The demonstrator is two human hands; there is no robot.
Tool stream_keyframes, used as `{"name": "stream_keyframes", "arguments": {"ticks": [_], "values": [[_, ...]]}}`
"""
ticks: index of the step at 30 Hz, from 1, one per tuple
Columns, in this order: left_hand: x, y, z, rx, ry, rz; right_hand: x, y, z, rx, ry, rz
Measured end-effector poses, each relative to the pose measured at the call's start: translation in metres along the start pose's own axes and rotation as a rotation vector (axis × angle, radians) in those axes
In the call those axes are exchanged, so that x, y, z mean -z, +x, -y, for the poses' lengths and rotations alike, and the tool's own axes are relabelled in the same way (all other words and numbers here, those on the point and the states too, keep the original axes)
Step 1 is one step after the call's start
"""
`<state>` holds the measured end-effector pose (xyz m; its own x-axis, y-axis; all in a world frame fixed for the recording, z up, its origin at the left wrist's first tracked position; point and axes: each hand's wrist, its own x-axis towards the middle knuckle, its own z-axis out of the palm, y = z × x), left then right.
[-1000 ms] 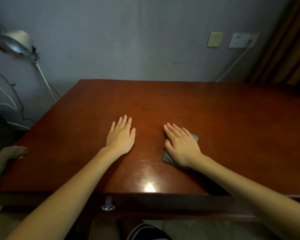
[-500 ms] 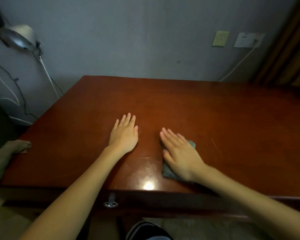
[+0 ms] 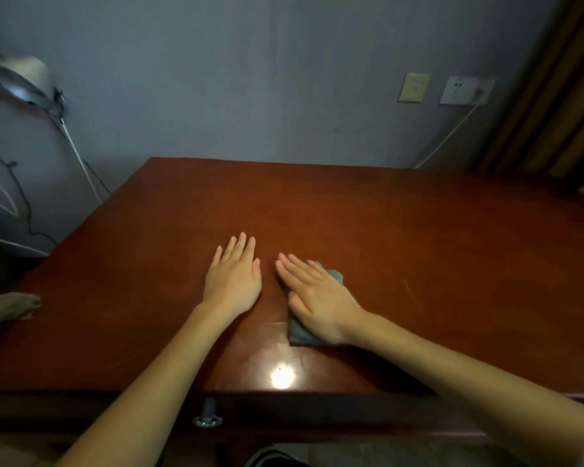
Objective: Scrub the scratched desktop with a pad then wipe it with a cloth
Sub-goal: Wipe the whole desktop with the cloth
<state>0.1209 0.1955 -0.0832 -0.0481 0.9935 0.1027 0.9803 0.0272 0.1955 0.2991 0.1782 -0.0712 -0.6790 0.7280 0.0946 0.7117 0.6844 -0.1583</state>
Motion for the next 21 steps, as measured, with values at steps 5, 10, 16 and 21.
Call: {"name": "stream_keyframes", "arguments": {"ticks": [5,10,16,21], "values": [[-0.002,0.0,0.001,0.004,-0.01,-0.008,0.018,0.043,-0.067,-0.291,-0.064,0.02],[-0.001,-0.002,-0.002,0.007,-0.012,-0.042,0.006,0.118,-0.059,-0.365,-0.06,0.03],[0.001,-0.002,-0.001,-0.007,-0.005,-0.056,0.0,0.07,-0.021,-0.009,-0.068,0.036],[0.005,-0.001,-0.003,-0.009,-0.041,-0.069,0.022,0.059,-0.091,-0.159,-0.101,0.044]]}}
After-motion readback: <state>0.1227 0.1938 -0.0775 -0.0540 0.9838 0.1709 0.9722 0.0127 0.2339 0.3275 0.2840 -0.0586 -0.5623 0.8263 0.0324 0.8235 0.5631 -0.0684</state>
